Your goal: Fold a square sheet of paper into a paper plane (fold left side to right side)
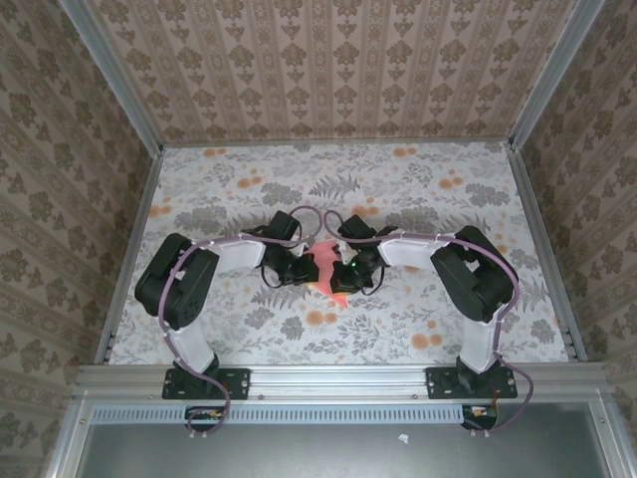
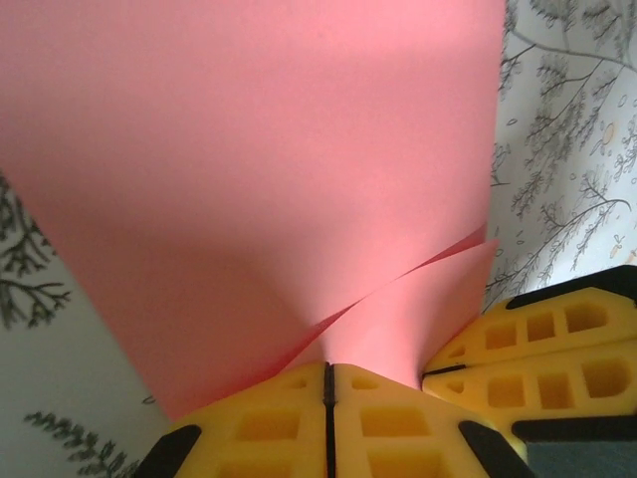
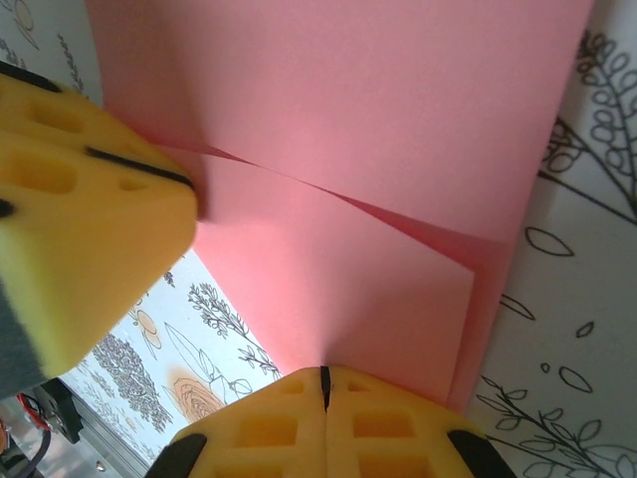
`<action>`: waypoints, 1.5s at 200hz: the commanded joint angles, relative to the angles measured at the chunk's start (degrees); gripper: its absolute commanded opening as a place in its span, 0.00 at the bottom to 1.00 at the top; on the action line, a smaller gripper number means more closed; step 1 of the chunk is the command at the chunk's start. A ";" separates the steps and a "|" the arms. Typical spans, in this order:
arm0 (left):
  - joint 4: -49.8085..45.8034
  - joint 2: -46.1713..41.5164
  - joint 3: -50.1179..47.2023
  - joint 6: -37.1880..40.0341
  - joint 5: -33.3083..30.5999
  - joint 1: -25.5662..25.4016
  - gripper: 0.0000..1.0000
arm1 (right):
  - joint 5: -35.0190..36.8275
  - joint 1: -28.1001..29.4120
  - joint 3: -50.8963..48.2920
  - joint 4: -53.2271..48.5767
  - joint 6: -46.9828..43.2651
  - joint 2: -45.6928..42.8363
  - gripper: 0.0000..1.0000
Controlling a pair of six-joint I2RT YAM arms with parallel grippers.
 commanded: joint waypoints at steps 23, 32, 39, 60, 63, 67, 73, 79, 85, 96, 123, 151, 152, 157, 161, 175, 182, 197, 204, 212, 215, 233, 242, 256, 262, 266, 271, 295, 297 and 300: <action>-0.36 -4.59 -1.33 -0.71 0.76 -2.58 0.08 | 4.89 0.42 0.11 -6.61 -1.96 3.29 0.00; 0.49 -4.41 -1.75 -1.31 1.26 -2.90 0.07 | 4.91 0.43 0.31 -6.78 -2.18 3.34 0.00; 1.02 -4.06 -1.98 -1.56 1.59 -3.13 0.06 | 4.93 0.42 0.43 -6.96 -2.33 3.41 0.00; 2.12 -2.56 -2.16 -2.08 2.42 -3.85 0.05 | 4.95 0.43 0.66 -7.03 -2.40 3.59 0.00; 2.37 -2.29 -2.15 -2.15 2.44 -3.98 0.05 | 4.96 0.43 0.65 -7.05 -2.43 3.55 0.00; 2.47 -2.07 -2.15 -2.23 2.53 -4.08 0.05 | 4.95 0.43 0.70 -7.12 -2.45 3.54 0.00; 2.70 -1.58 -2.07 -2.27 2.68 -4.18 0.05 | 5.12 0.43 0.73 -7.21 -2.49 3.55 0.00; 3.02 -1.13 -2.06 -2.26 2.78 -4.25 0.05 | 5.13 0.38 0.74 -7.23 -2.49 3.59 0.00; 3.44 -0.76 -2.14 -2.47 3.01 -4.31 0.04 | 5.12 0.43 0.68 -7.23 -2.46 3.54 0.00; 4.18 -0.16 -2.17 -2.60 3.23 -4.52 0.04 | 5.30 0.43 0.66 -7.32 -2.61 3.51 0.00; 4.65 1.51 -2.35 -2.67 2.60 -4.46 0.04 | 5.31 0.51 0.74 -7.49 -2.56 3.57 0.00; 4.11 2.58 -2.76 -2.17 1.32 -4.21 0.04 | 6.04 0.51 1.02 -8.65 -2.98 3.68 0.00; 4.09 2.61 -2.81 -2.12 1.22 -4.20 0.04 | 6.03 0.51 1.05 -8.86 -3.02 3.64 0.00; 3.81 2.70 -2.97 -2.00 0.94 -4.15 0.03 | 6.18 0.51 1.09 -9.30 -3.07 3.68 0.00; 3.72 2.76 -3.04 -1.90 0.70 -4.04 0.03 | 6.31 0.51 1.16 -9.41 -3.23 3.65 0.00; 3.64 2.63 -3.66 -1.57 -0.13 -3.89 0.03 | 6.79 0.51 1.21 -9.98 -3.46 3.73 0.00; 3.64 2.46 -4.16 -1.35 -0.63 -3.74 0.02 | 6.88 0.51 1.26 -10.17 -3.59 3.76 0.00; 4.29 2.07 -5.37 -0.72 -1.71 -3.34 0.01 | 7.06 0.51 1.26 -10.39 -3.68 3.84 0.00; 5.02 1.85 -6.12 -0.59 -2.05 -3.03 0.01 | 7.15 0.47 1.31 -10.56 -3.75 3.85 0.00; 6.27 1.48 -7.22 -0.25 -2.42 -2.72 0.01 | 7.36 0.56 1.26 -10.66 -3.76 3.94 0.00; 6.67 1.30 -7.70 -0.10 -2.58 -2.62 0.01 | 7.33 0.50 1.26 -10.67 -3.81 3.95 0.00; 9.60 0.28 -10.30 0.47 -3.72 -1.77 0.01 | 7.42 0.47 1.22 -10.83 -3.93 3.81 0.00; 11.09 -0.10 -11.52 0.86 -3.86 -1.26 0.01 | 7.41 0.43 1.13 -10.83 -3.95 3.86 0.00; 12.90 -0.70 -12.88 1.32 -4.32 -0.31 0.01 | 7.43 0.51 1.09 -11.01 -4.02 3.73 0.00; 13.68 -0.94 -13.44 1.56 -4.47 0.05 0.00 | 7.42 0.46 1.09 -11.09 -4.08 3.69 0.00; 14.00 -1.09 -13.67 1.66 -4.70 0.31 0.01 | 7.50 0.48 1.13 -11.17 -4.08 3.68 0.00; 14.40 -1.26 -14.05 1.85 -4.92 0.73 0.01 | 7.55 0.51 1.09 -11.18 -4.20 3.67 0.00; 15.17 -1.41 -14.85 2.77 -4.94 3.66 0.01 | 7.55 0.44 1.09 -11.36 -4.20 3.66 0.00; 15.19 -1.41 -14.75 2.87 -4.83 3.95 0.01 | 7.56 0.50 1.09 -11.36 -4.21 3.68 0.00; 15.11 -1.41 -14.75 3.02 -4.77 4.25 0.01 | 7.54 0.50 1.09 -11.40 -4.17 3.67 0.00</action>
